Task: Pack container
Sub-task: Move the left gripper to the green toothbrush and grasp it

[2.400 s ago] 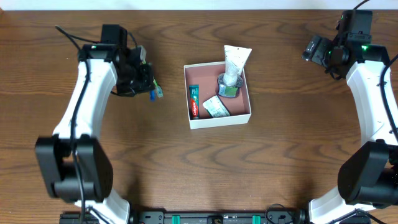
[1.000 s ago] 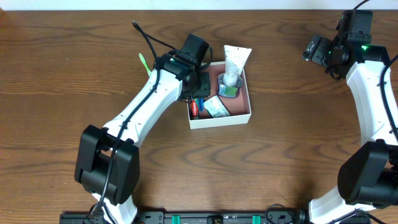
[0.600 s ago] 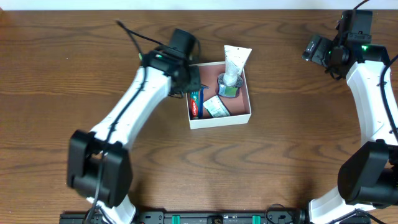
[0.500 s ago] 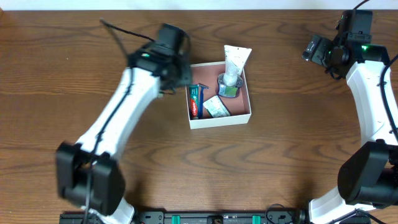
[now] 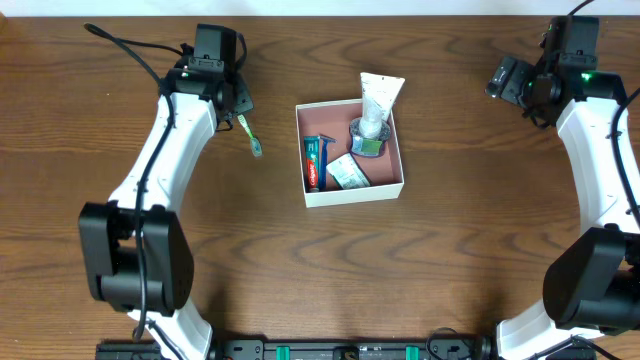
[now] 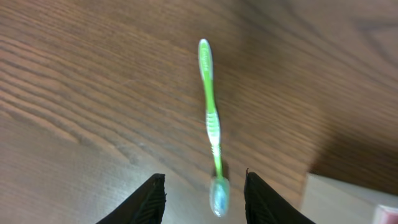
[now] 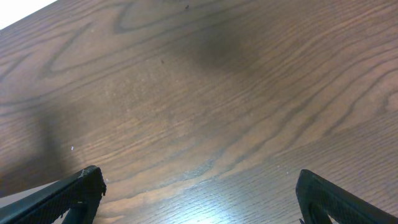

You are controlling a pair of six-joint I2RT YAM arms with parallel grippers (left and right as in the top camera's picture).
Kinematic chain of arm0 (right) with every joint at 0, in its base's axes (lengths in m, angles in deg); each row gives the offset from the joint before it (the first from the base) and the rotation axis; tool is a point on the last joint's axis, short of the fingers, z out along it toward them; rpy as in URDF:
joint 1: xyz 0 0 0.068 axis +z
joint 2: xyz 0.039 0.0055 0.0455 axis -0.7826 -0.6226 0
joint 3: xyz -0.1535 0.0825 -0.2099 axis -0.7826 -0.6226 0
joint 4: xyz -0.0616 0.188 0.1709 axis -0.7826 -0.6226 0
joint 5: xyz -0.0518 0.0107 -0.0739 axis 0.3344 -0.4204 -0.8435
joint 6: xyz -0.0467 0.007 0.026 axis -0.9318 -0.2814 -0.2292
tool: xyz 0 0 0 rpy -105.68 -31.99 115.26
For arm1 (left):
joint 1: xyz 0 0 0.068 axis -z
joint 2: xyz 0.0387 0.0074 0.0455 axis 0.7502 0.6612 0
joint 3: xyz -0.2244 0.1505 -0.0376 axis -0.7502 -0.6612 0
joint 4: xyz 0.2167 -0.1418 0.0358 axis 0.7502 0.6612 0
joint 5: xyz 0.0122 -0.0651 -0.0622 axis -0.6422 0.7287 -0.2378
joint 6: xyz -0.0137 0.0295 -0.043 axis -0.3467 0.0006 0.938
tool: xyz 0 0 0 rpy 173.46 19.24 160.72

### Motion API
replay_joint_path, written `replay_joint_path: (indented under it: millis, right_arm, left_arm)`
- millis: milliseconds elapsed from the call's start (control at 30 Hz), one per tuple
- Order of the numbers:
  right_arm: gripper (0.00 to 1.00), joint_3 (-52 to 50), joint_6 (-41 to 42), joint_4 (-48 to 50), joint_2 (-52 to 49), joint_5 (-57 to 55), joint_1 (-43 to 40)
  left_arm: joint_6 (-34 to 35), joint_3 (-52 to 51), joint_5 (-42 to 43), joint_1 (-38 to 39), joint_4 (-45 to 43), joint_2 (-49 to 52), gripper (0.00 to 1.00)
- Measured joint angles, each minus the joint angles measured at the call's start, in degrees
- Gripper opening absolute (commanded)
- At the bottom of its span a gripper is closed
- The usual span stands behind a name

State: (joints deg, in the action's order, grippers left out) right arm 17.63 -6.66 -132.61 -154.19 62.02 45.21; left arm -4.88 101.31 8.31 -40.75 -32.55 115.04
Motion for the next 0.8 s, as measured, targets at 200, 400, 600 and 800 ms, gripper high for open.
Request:
replay_joint_path:
  millis: [200,400,600,800]
  right_arm:
    - [0.99,0.0,0.0,0.0,0.0,0.0,0.0]
    - [0.99,0.0,0.0,0.0,0.0,0.0,0.0]
    - [0.99,0.0,0.0,0.0,0.0,0.0,0.0]
    - [0.99,0.0,0.0,0.0,0.0,0.0,0.0]
  left_arm:
    - [-0.3,0.0,0.0,0.3,-1.3,2.8,0.42]
    - [-0.6,0.0,1.2,0.3,-2.4,6.6,0.42]
    - [-0.7,0.0,1.9,0.3,-4.0,11.6,0.42]
    - [-0.9,0.0,3.0,0.3,-7.7,12.7,0.42]
